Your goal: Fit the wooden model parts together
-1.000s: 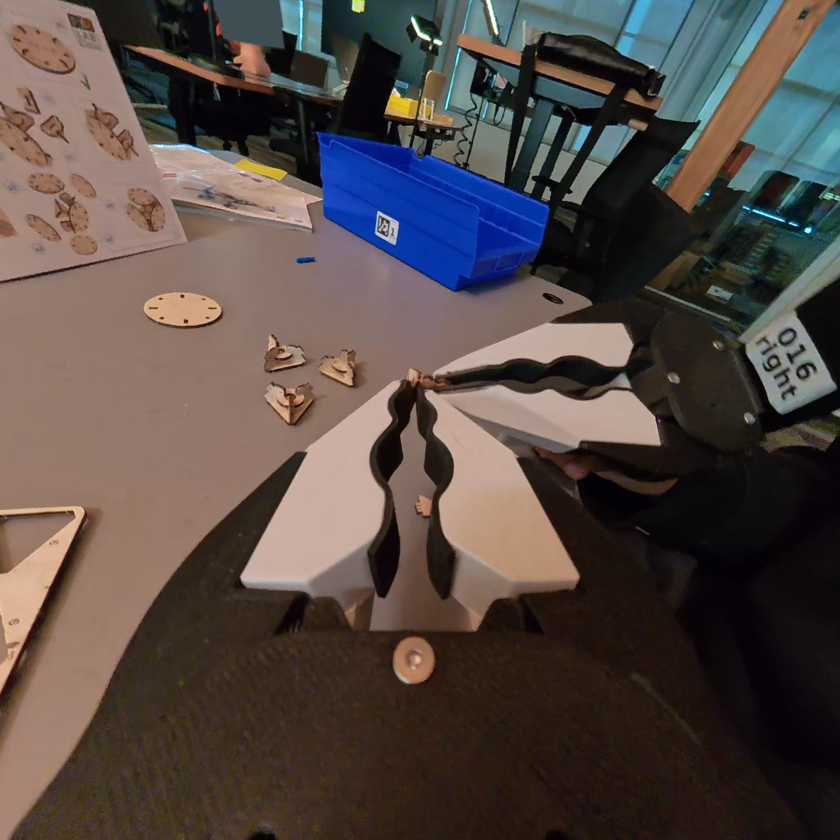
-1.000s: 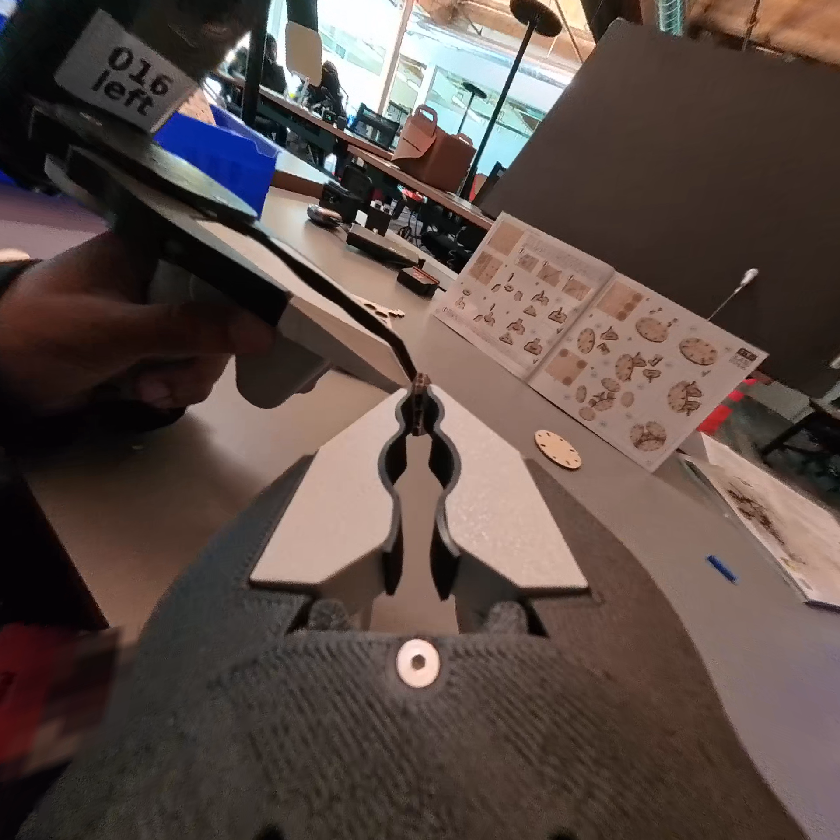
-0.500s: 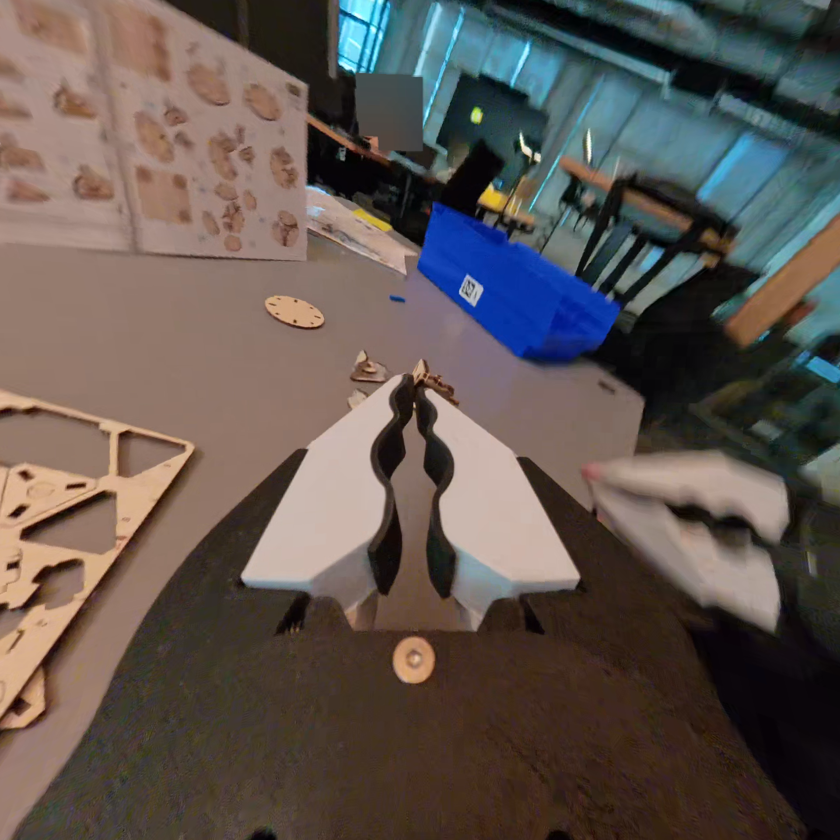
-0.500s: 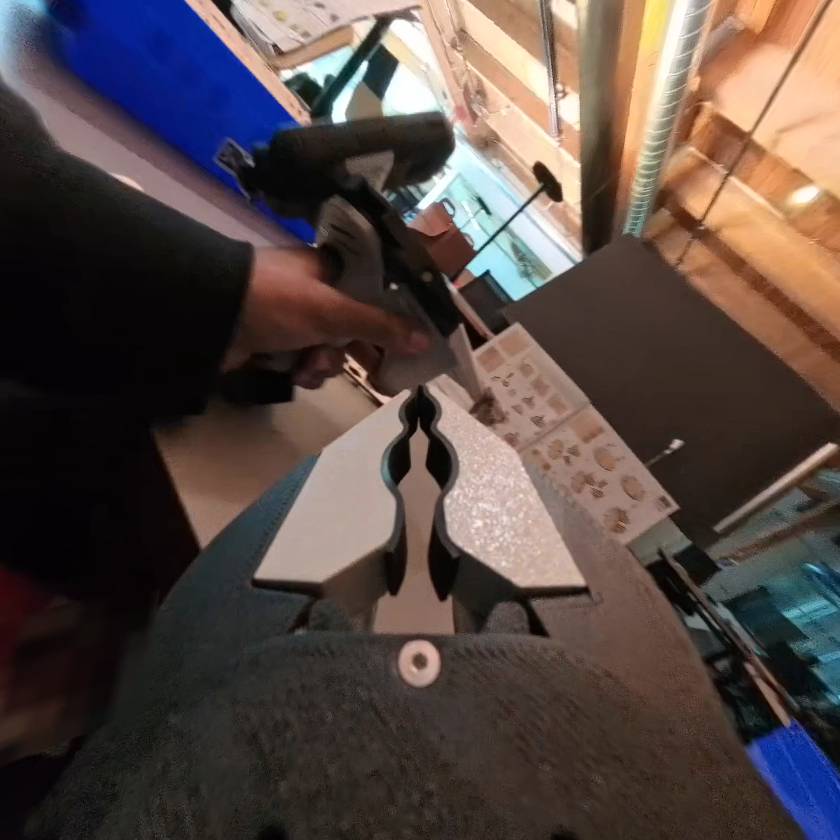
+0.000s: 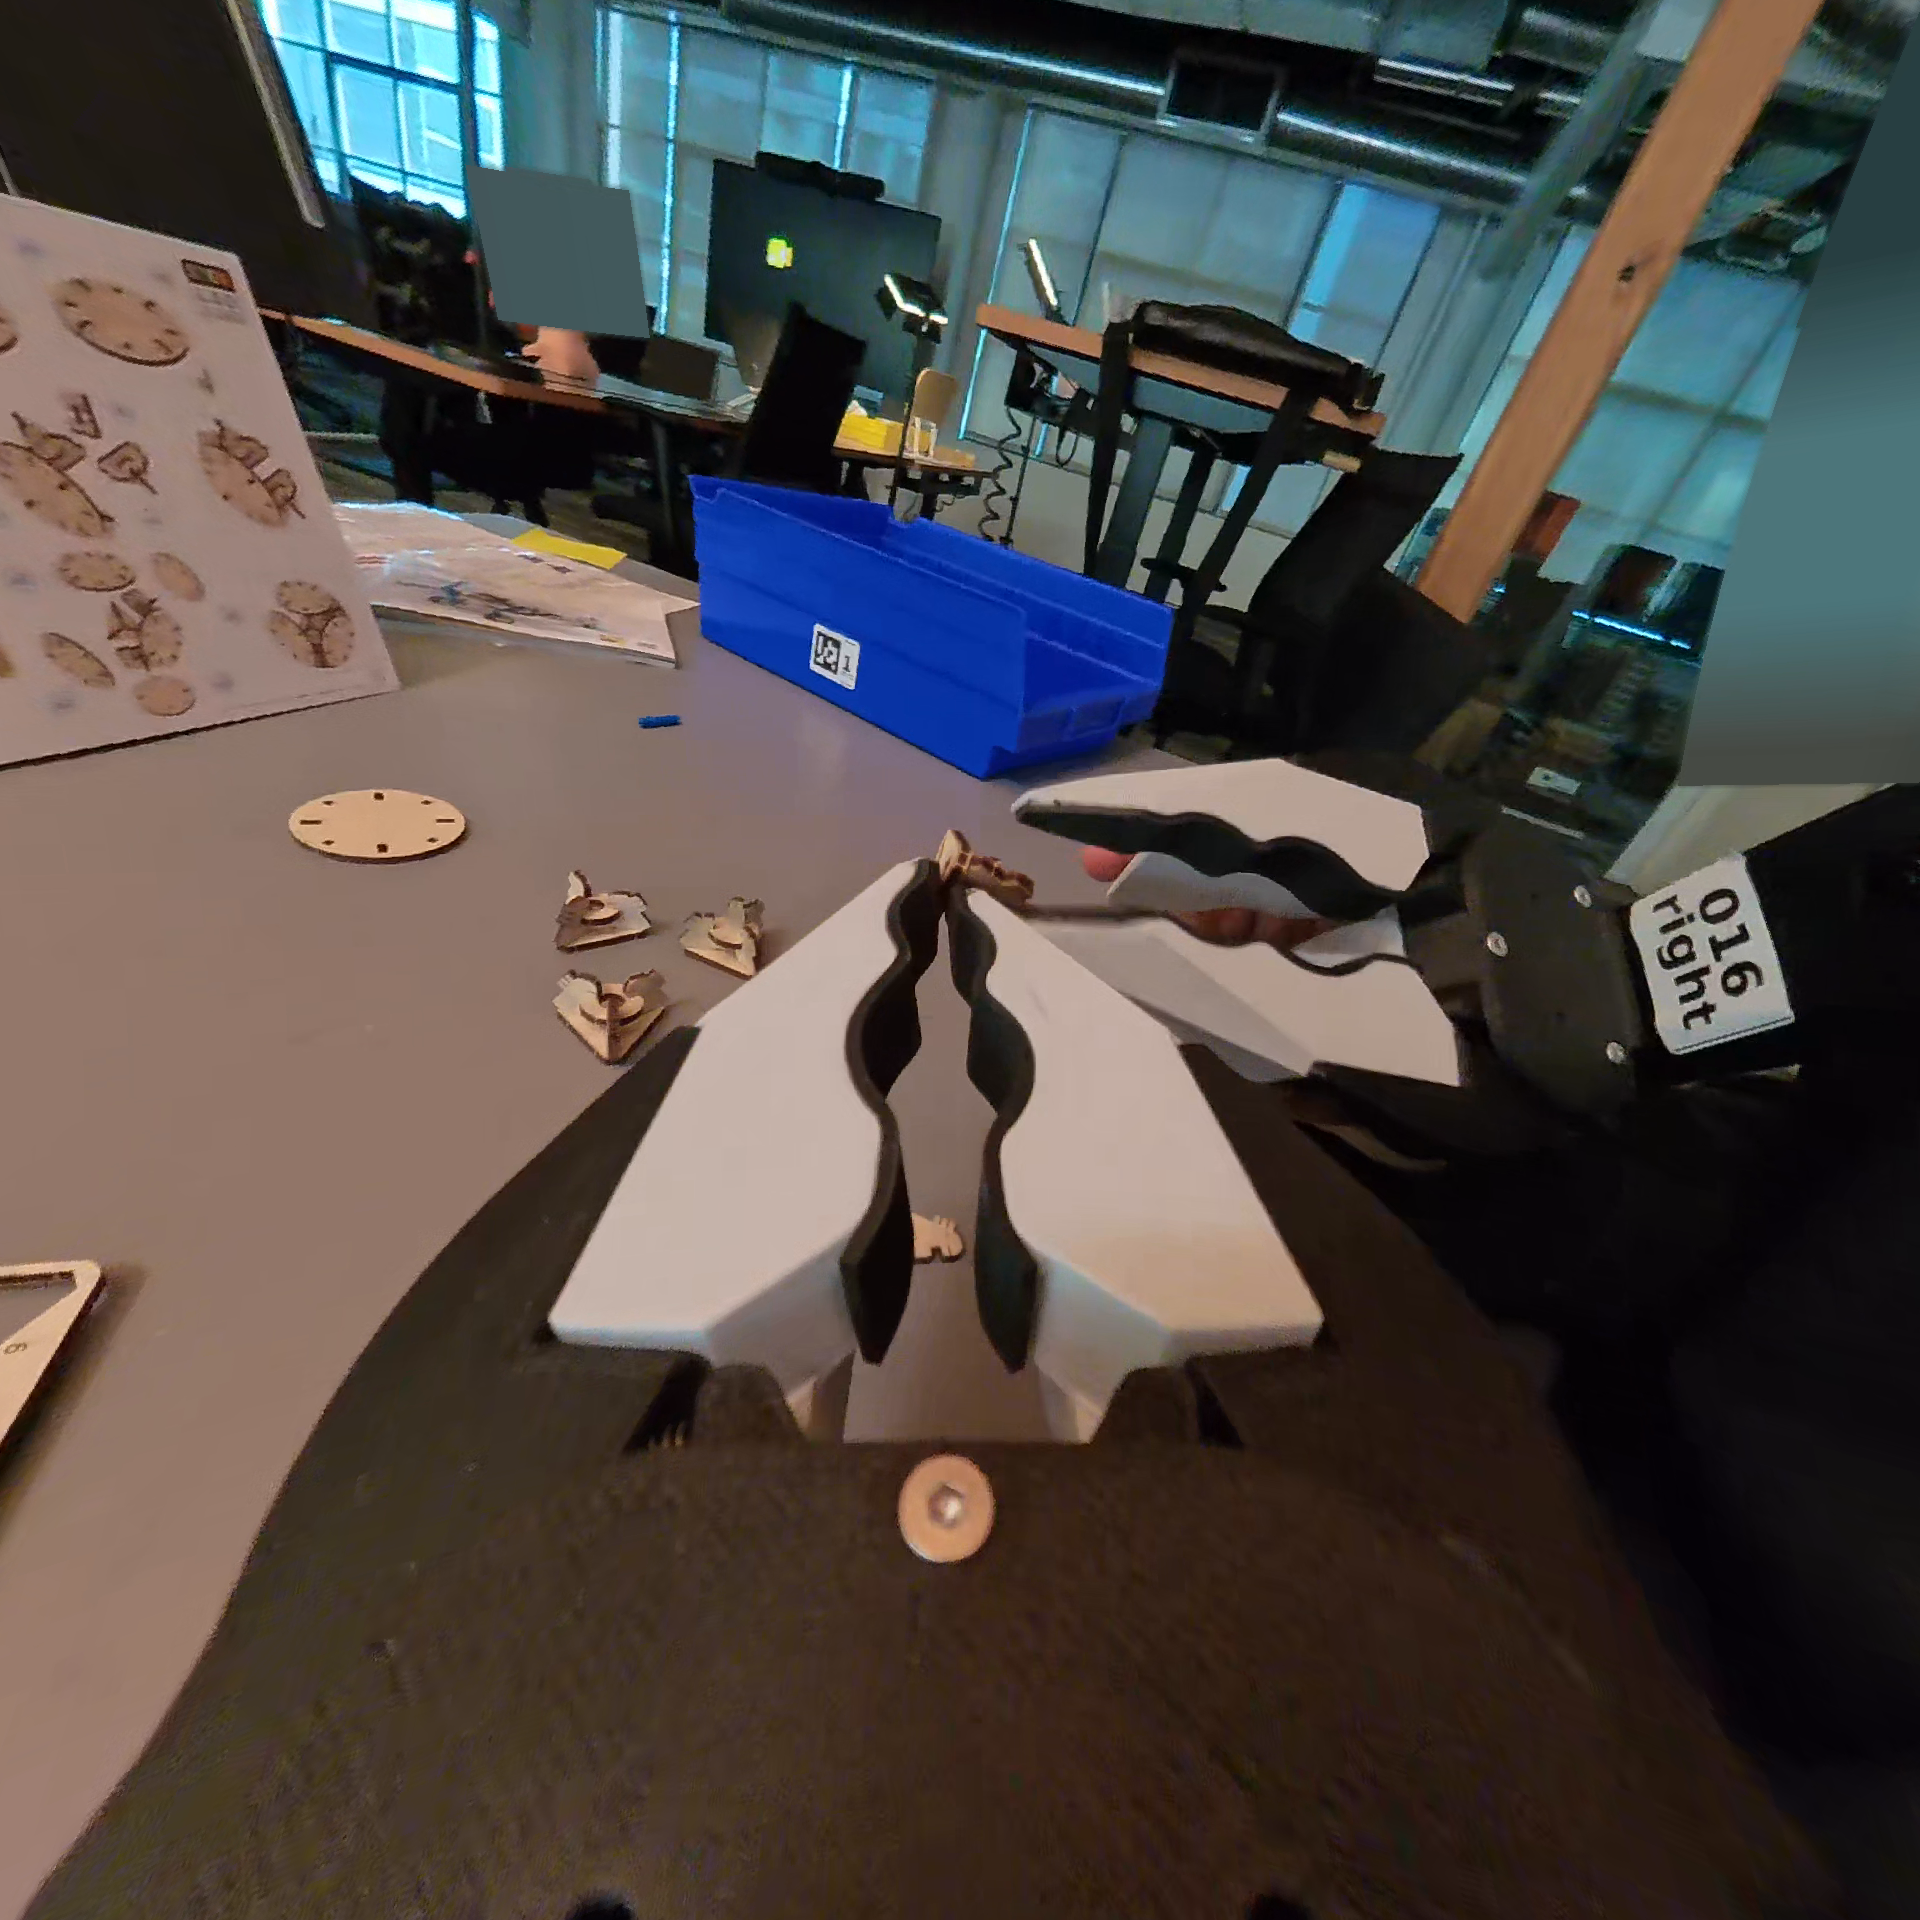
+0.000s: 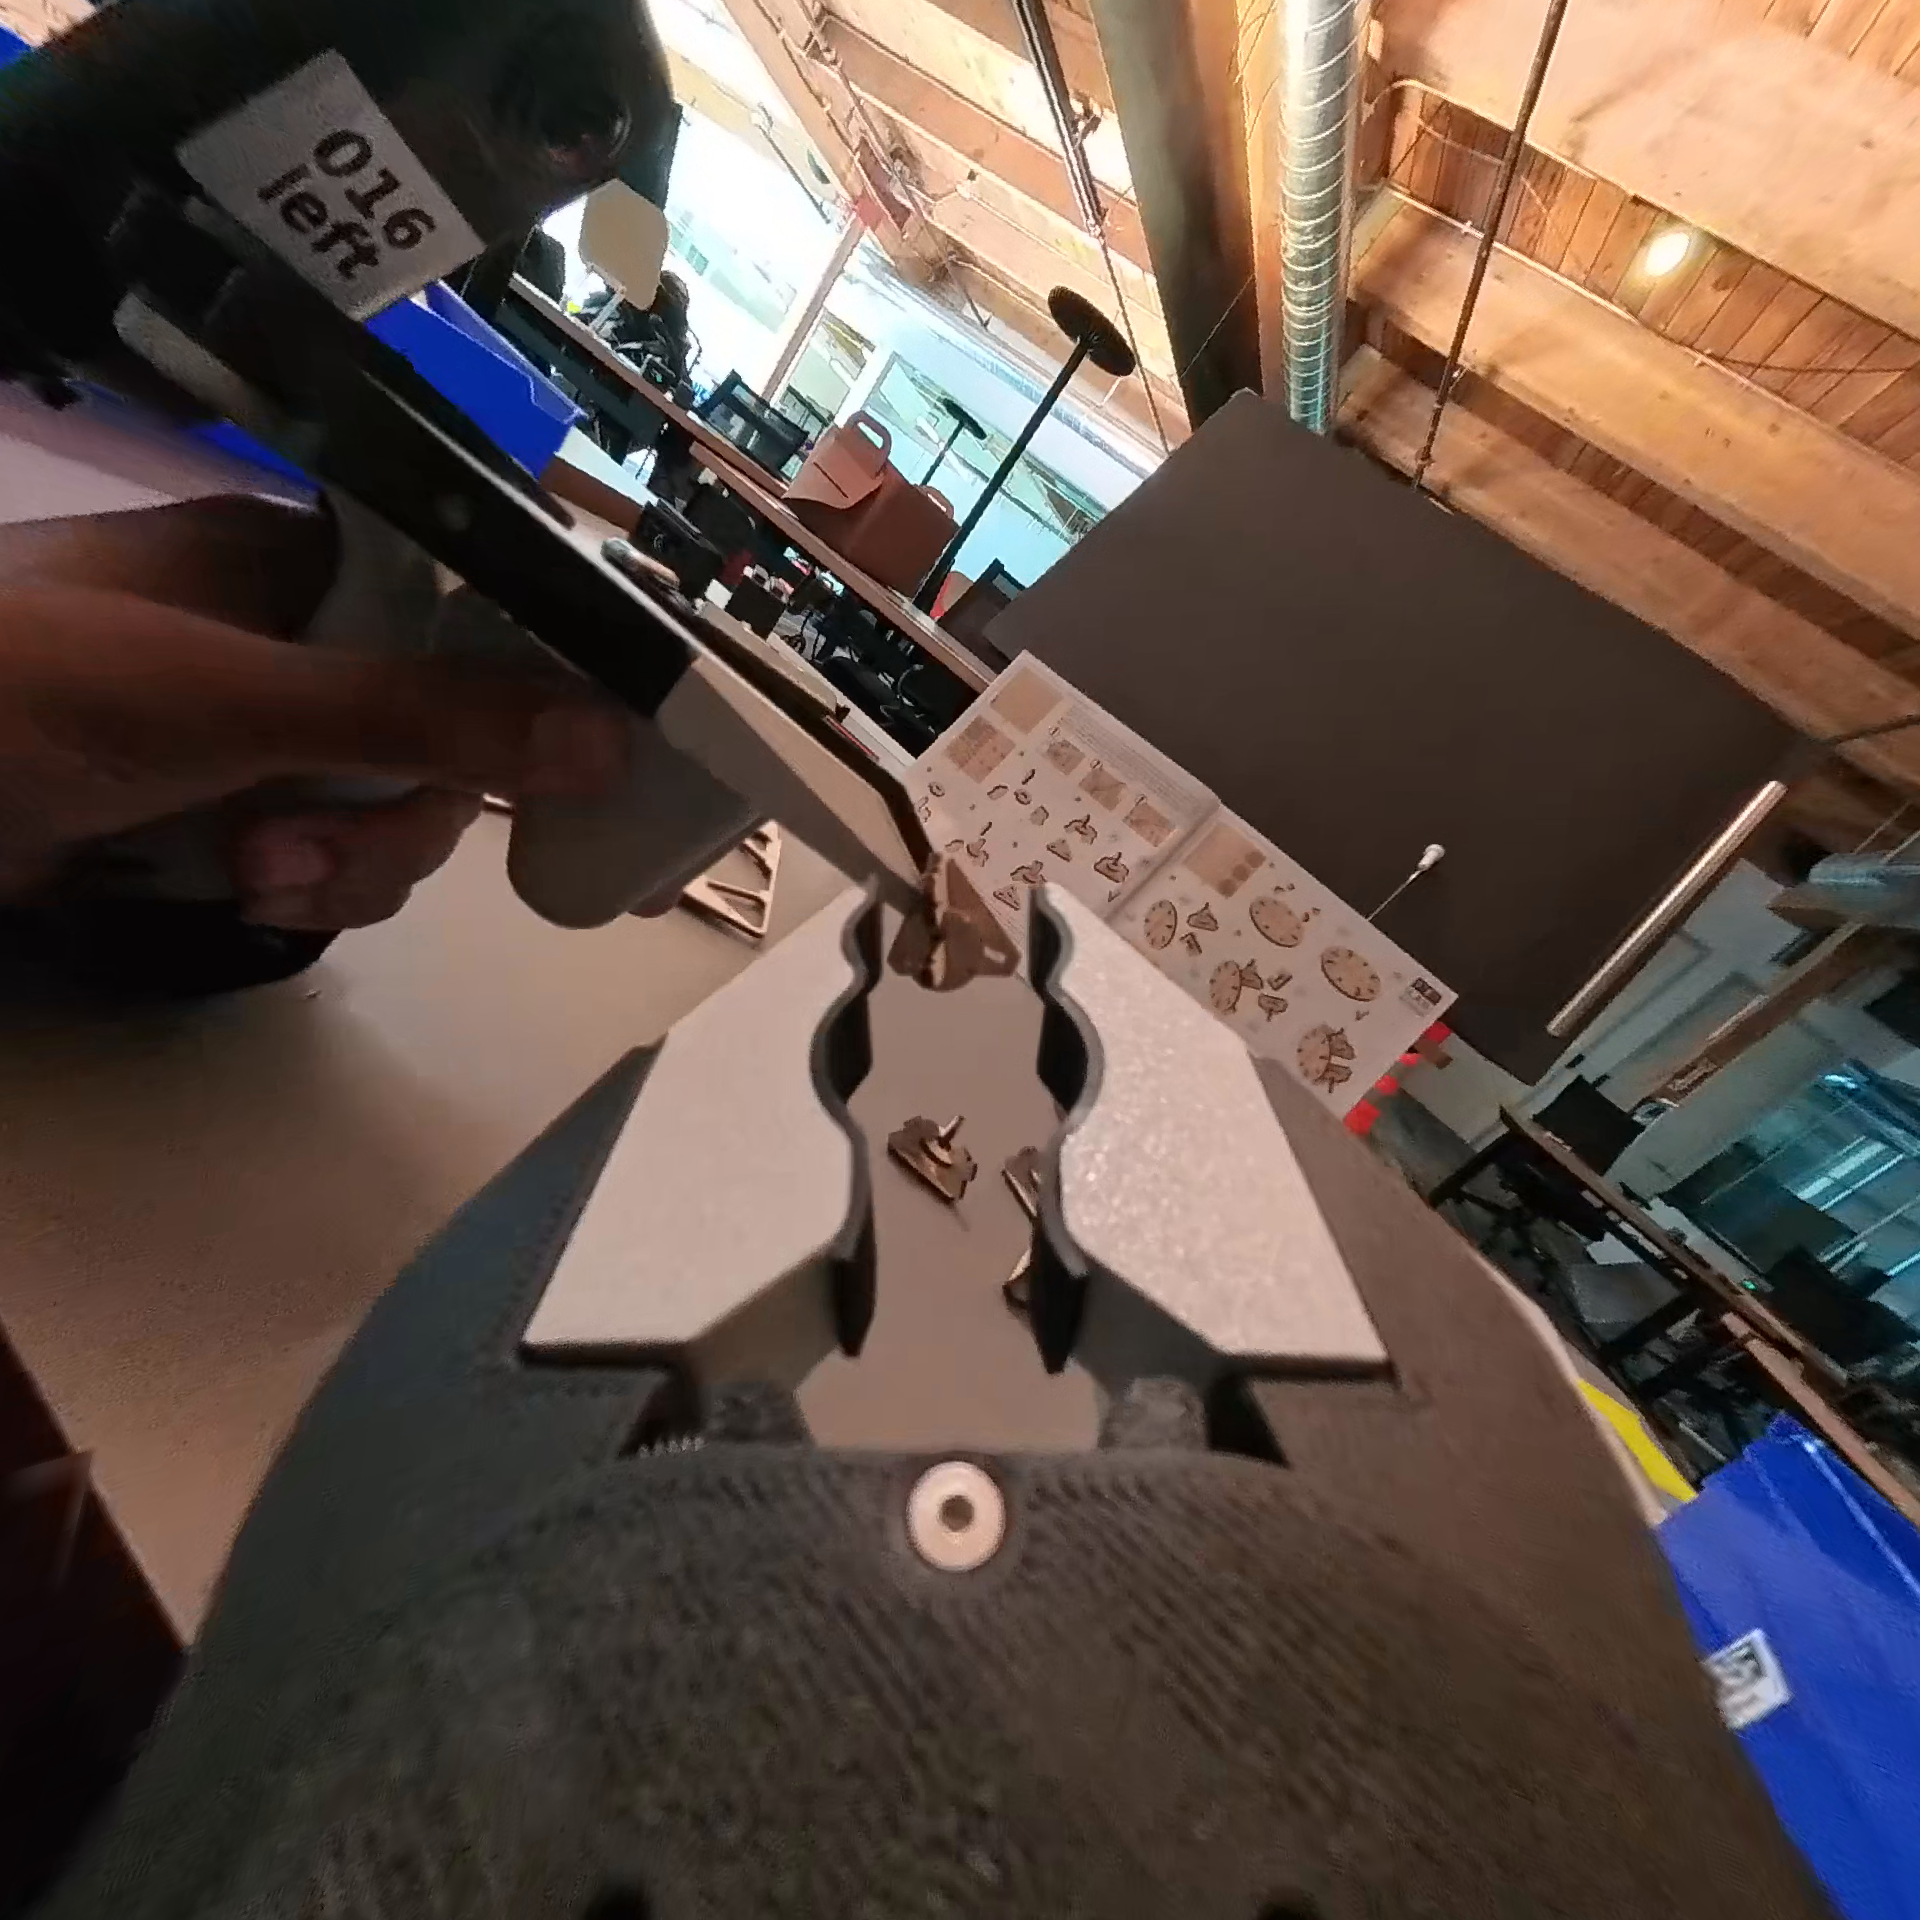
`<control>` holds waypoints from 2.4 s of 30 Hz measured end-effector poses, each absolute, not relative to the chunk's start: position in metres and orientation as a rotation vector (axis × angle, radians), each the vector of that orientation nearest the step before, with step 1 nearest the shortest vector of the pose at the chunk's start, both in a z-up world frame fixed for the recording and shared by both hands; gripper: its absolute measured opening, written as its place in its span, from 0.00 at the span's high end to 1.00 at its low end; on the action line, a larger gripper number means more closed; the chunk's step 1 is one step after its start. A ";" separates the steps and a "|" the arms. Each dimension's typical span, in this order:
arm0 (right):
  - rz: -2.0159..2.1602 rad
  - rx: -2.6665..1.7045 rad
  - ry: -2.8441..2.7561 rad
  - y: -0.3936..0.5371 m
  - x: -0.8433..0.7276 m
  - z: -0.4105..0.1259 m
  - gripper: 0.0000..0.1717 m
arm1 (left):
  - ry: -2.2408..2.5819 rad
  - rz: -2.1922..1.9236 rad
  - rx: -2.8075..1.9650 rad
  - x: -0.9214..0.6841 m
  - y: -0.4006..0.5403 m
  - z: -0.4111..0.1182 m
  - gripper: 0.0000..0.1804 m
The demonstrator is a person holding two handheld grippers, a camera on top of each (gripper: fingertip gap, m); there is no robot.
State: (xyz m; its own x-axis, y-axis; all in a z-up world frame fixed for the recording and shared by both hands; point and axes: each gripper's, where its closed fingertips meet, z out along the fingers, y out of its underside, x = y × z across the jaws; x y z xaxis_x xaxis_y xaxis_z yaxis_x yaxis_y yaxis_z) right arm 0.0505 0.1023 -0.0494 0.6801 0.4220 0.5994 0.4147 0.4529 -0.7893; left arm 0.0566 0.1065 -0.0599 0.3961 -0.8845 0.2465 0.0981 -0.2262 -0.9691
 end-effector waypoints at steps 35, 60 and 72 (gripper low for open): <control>0.044 -1.281 -0.983 0.102 0.050 -0.066 1.00 | 0.491 -1.078 -1.672 0.058 0.116 -0.074 1.00; 0.578 -1.270 -0.848 0.084 0.050 -0.049 0.87 | 0.736 -1.370 -1.416 0.054 0.087 -0.049 1.00; 0.616 -1.193 -0.939 0.070 0.047 -0.050 0.90 | 0.702 -1.710 -1.428 0.055 0.083 -0.049 1.00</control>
